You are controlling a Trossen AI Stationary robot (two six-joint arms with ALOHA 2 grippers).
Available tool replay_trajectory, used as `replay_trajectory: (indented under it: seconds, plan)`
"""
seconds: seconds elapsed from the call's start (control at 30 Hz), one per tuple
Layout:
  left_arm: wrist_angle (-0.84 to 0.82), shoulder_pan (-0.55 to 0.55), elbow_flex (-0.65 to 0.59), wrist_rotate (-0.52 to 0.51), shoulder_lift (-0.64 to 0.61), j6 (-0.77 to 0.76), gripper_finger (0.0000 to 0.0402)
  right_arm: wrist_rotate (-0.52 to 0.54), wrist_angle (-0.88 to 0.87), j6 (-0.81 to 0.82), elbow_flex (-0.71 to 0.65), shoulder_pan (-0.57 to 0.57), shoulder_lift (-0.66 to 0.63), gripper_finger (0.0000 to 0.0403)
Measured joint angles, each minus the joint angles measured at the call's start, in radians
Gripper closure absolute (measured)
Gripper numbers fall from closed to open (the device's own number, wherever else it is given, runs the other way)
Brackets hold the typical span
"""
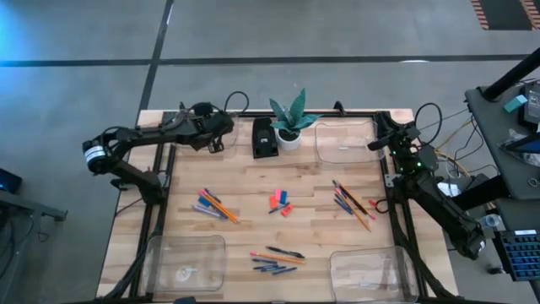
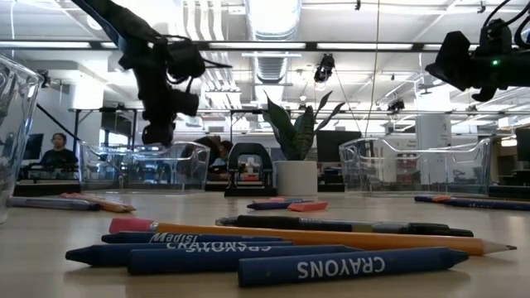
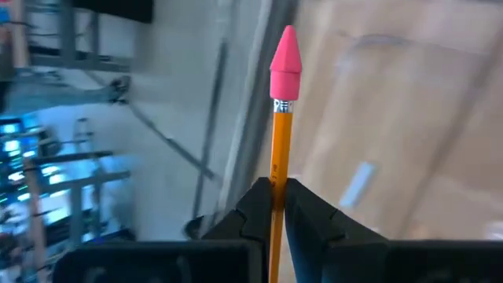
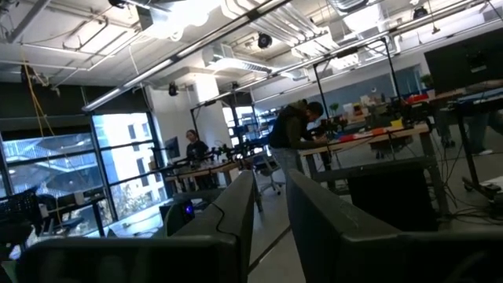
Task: Sort crayons/erasers/pens/pencils in bins
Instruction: Put the orange pencil into the top left transparent bin
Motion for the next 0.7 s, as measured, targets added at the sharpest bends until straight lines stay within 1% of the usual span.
replay_trajectory:
  seconds: [0.07,0.2,0.4,0.6,0.7]
  plan:
    - [0.000,0.000,0.000,0.034,0.016,-0.018,0.0391,0.000,-0.001,0.000,0.000,0.000,0.000,0.0335]
    - [-0.039,0.004,0.000,0.063,0.037,-0.047,0.0391,0.000,-0.004,0.000,0.000,0.000,0.000,0.0335]
    - [-0.122,0.041,0.000,0.212,0.045,-0.098,0.0391,0.000,-0.004,0.000,0.000,0.000,0.000,0.0335]
    - [-0.118,0.109,0.002,0.253,0.045,-0.101,0.0391,0.000,-0.005,0.000,0.000,0.000,0.000,0.0335]
    - [-0.115,0.155,0.006,0.283,0.045,-0.149,0.0391,0.000,-0.005,0.000,0.000,0.000,0.000,0.0335]
